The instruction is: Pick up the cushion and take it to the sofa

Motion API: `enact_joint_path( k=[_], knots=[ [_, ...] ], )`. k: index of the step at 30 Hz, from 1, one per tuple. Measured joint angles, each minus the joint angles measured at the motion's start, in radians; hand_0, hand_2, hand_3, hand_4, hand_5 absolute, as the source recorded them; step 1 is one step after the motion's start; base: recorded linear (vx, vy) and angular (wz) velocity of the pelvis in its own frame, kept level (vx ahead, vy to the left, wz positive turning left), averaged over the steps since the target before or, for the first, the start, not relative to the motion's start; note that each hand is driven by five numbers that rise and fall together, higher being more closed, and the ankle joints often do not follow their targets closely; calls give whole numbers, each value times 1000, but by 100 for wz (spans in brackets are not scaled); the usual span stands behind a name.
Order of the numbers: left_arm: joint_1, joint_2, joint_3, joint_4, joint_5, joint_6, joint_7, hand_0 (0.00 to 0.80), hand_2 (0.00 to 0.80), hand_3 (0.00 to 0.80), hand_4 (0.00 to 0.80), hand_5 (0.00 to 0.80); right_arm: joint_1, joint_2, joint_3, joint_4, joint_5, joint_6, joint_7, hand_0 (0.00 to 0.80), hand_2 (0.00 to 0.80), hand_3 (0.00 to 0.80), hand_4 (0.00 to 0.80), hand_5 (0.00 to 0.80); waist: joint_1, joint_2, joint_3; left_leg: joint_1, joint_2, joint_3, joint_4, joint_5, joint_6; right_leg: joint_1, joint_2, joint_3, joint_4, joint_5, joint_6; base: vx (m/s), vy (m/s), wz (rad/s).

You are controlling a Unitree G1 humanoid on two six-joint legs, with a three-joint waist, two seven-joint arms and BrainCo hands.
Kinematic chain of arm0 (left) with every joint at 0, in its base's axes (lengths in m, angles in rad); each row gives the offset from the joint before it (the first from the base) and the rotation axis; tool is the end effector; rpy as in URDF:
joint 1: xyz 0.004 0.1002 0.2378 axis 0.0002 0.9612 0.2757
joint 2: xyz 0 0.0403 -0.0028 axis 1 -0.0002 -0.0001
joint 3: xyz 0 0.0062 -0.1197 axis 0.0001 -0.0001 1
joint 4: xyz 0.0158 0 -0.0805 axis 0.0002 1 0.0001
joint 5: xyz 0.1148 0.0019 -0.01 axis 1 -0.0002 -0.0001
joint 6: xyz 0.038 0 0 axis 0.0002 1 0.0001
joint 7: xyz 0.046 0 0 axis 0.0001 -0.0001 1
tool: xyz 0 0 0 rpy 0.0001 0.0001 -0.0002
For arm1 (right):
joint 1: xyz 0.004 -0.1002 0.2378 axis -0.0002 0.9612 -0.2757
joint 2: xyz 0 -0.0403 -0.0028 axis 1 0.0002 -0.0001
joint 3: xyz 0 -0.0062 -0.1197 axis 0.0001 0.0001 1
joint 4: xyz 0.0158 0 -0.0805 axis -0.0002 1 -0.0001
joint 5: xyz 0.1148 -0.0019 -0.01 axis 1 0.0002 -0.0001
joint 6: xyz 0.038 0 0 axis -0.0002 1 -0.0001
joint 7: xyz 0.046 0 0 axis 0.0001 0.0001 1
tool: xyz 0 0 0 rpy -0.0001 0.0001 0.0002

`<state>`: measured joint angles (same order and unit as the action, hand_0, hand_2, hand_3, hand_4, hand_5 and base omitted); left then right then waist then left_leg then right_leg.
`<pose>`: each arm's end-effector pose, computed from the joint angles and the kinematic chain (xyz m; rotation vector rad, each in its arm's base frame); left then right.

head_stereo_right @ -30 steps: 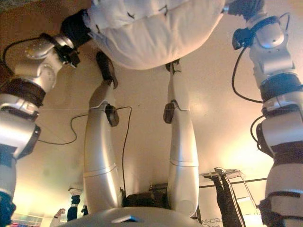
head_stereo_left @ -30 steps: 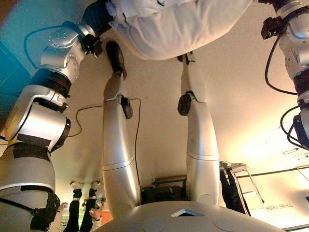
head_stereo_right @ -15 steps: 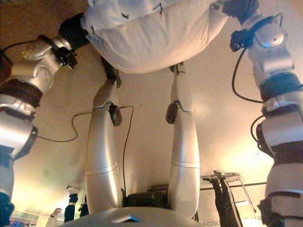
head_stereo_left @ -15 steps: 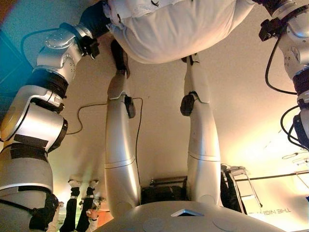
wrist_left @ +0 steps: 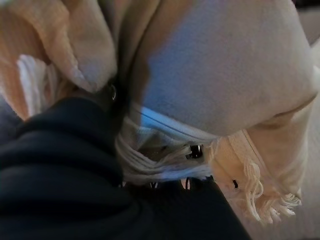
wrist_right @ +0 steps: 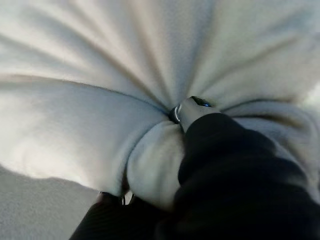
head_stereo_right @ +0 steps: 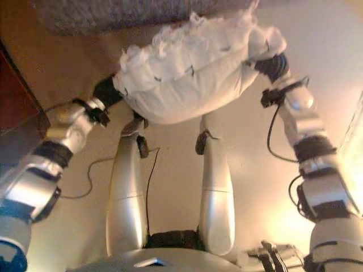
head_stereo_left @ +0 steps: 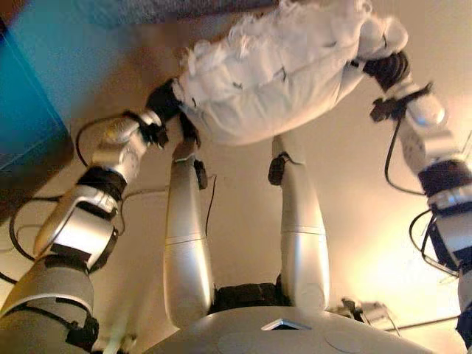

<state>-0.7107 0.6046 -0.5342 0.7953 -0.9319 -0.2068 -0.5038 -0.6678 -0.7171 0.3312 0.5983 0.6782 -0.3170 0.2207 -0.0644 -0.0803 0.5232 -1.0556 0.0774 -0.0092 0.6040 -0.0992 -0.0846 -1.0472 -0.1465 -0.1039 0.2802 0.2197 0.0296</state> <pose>0.3413 0.2365 0.0844 -0.0643 0.0097 -0.5403 0.3329 -0.2648 0.1413 -0.1755 -0.2927 0.2447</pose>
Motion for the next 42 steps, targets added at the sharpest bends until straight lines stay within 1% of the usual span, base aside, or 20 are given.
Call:
enact_joint_path(
  k=[1,3,4,5,6,7,8,10,13,16,20,23,26,27,30,32,35,37,39,42],
  knots=[
    [37,-14,17,-22,12,-10,0,800,800,800,800,800,55,15,-28,-25,-3,-14,-1,800,800,800,800,800,-1,-3,0,43,0,-3,-9,-4,2,44,-1,-5,-5,-10,-3,14,0,9],
    [115,-25,47,-81,17,-30,0,800,800,800,800,800,160,57,-87,-79,-23,-35,-10,800,800,800,800,800,-2,-13,-2,127,0,-1,-39,-4,10,126,-4,-16,-31,-22,14,39,11,6],
    [155,-25,80,-113,29,-36,0,800,800,800,800,800,206,86,-120,-106,-48,-35,-15,800,800,800,800,800,-1,-22,0,171,2,4,-63,-2,12,167,-7,-27,-50,-36,34,60,27,-11],
    [195,-41,104,-138,40,-47,4,800,800,800,800,800,243,112,-146,-140,-69,-36,-21,800,800,800,800,800,3,-22,1,220,17,11,-100,13,15,207,-6,-44,-48,-61,69,51,42,-8],
    [226,-44,107,-156,49,-59,6,800,800,800,800,800,294,134,-164,-171,-83,-42,-29,800,800,800,800,800,0,-22,1,265,24,18,-117,15,12,253,-10,-43,-4,-66,66,50,52,5],
    [256,-47,126,-174,56,-65,15,800,800,800,800,800,337,158,-181,-191,-100,-42,-35,800,800,800,800,800,0,-28,2,320,20,27,-137,21,5,299,-13,-47,-6,-78,43,49,66,16],
    [289,-56,139,-188,56,-71,25,800,800,800,800,800,370,177,-191,-204,-111,-43,-36,800,800,800,800,800,4,-32,2,377,18,34,-161,24,2,344,-15,-48,-8,-86,30,45,89,10],
    [351,-76,173,-227,56,-90,40,800,800,800,800,800,403,211,-204,-209,-131,-48,-34,800,800,800,800,800,7,-32,2,475,8,44,-200,26,-1,429,-18,-46,-27,-93,21,45,120,-1],
    [416,-110,230,-282,56,-97,46,800,800,800,800,800,454,249,-232,-237,-156,-49,-34,800,800,800,800,800,24,-30,1,606,4,61,-258,29,-1,544,-18,-44,-68,-92,21,98,126,-6],
    [463,-128,256,-328,56,-102,47,800,800,800,800,800,498,278,-249,-280,-159,-49,-34,800,800,800,800,800,31,-25,-1,732,-4,61,-322,37,3,665,-24,-53,-112,-88,22,127,143,7],
    [519,-161,297,-386,57,-104,56,800,800,800,800,800,538,295,-284,-331,-179,-47,-19,800,800,800,800,800,33,4,-22,859,-19,65,-403,47,13,793,-33,-60,-186,-81,41,201,109,5],
    [601,-180,339,-480,99,-106,95,800,800,800,800,800,616,316,-304,-410,-197,-29,-3,800,800,800,800,800,40,28,-69,964,-18,73,-468,55,10,891,-27,-69,-239,-77,48,256,88,-2],
    [686,-223,374,-562,138,-138,157,800,800,800,800,800,703,321,-312,-501,-208,-27,32,800,800,800,800,800,54,49,-177,1040,-13,85,-530,58,7,957,-19,-69,-283,-82,53,160,45,-5],
    [707,-231,390,-590,146,-141,168,800,800,800,800,800,714,324,-312,-527,-216,-28,33,800,800,800,800,800,54,50,-197,1063,-12,86,-545,58,7,978,-15,-70,-292,-85,55,91,28,3],
    [764,-240,413,-667,165,-173,187,800,800,800,800,800,735,343,-321,-602,-230,-31,34,800,800,800,800,800,57,46,-273,1109,-13,86,-582,59,7,1023,-16,-71,-312,-92,62,61,15,2],
    [800,-240,431,-732,165,-184,197,800,800,800,800,800,750,346,-325,-666,-230,-35,34,800,800,800,800,800,57,43,-304,1143,-15,86,-604,62,8,1047,-15,-72,-312,-99,66,16,2,1],
    [811,-236,437,-779,163,-222,205,800,800,800,800,800,757,347,-326,-721,-223,-62,34,800,800,800,800,800,58,30,-360,1152,-21,84,-622,68,13,1049,-20,-73,-309,-101,69,-6,-1,1],
    [810,-231,438,-802,154,-241,210,800,800,800,800,800,755,346,-320,-743,-220,-80,30,800,800,800,800,800,60,22,-378,1160,-25,77,-630,75,15,1054,-23,-73,-306,-101,71,-9,-17,7],
    [806,-230,435,-819,151,-247,221,800,800,800,800,800,751,346,-314,-752,-221,-99,13,800,800,800,800,800,55,18,-382,1166,-31,55,-636,82,20,1071,-28,-68,-306,-108,79,9,-27,28],
    [803,-230,425,-824,151,-249,230,800,800,800,800,800,751,339,-311,-754,-221,-108,-13,800,800,800,800,800,55,22,-395,1167,-33,43,-641,86,25,1076,-30,-67,-306,-110,82,-9,-40,15]
  ],
)
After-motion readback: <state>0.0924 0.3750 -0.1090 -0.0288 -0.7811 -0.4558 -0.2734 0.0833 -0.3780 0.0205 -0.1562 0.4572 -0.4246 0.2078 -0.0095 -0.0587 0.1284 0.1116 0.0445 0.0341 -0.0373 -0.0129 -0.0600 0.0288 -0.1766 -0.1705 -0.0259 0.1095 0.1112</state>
